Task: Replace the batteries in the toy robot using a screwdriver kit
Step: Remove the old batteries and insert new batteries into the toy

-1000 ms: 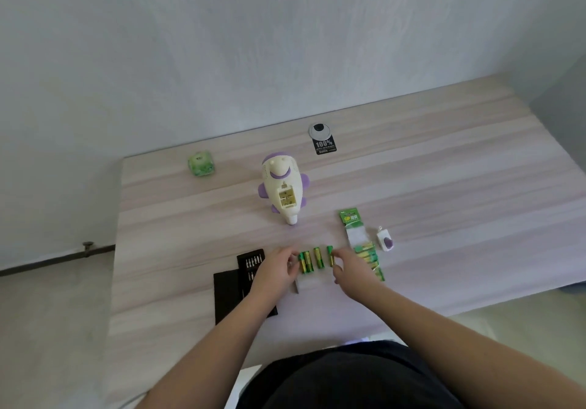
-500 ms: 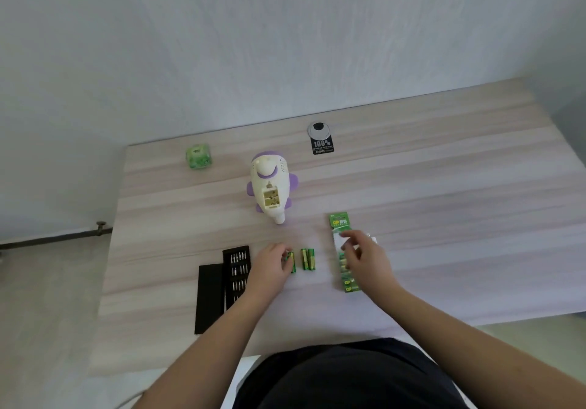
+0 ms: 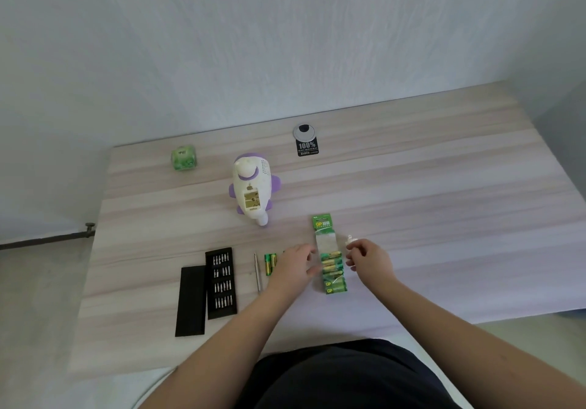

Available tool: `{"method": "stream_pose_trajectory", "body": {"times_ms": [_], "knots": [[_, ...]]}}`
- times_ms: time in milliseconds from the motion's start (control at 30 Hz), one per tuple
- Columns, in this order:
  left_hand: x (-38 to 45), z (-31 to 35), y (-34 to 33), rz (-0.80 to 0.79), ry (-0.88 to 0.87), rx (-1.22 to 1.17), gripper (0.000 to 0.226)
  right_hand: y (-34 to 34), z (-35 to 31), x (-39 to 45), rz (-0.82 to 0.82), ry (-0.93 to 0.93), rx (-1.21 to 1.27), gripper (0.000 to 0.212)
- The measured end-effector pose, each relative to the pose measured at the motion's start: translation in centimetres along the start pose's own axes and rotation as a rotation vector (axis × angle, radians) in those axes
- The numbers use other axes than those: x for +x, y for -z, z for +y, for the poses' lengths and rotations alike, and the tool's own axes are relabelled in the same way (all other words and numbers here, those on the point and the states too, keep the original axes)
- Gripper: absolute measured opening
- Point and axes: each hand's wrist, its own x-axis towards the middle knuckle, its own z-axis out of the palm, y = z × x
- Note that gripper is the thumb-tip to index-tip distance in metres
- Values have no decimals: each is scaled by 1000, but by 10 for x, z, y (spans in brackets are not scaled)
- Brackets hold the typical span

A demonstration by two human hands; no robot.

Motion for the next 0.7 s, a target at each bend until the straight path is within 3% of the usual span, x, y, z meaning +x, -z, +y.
{"method": "stream_pose_trajectory", "body": {"times_ms": [233,500,700], "knots": [[12,19,-12,-12,35,55,47,8,-1,10,-24,81,-100,19],[13,14,-16,-19,71,77,47,1,-1,16,-142,340,-682,29],[13,15,-16,-42,81,90,47,-11,-5,20,-208,338,-711,25]]}}
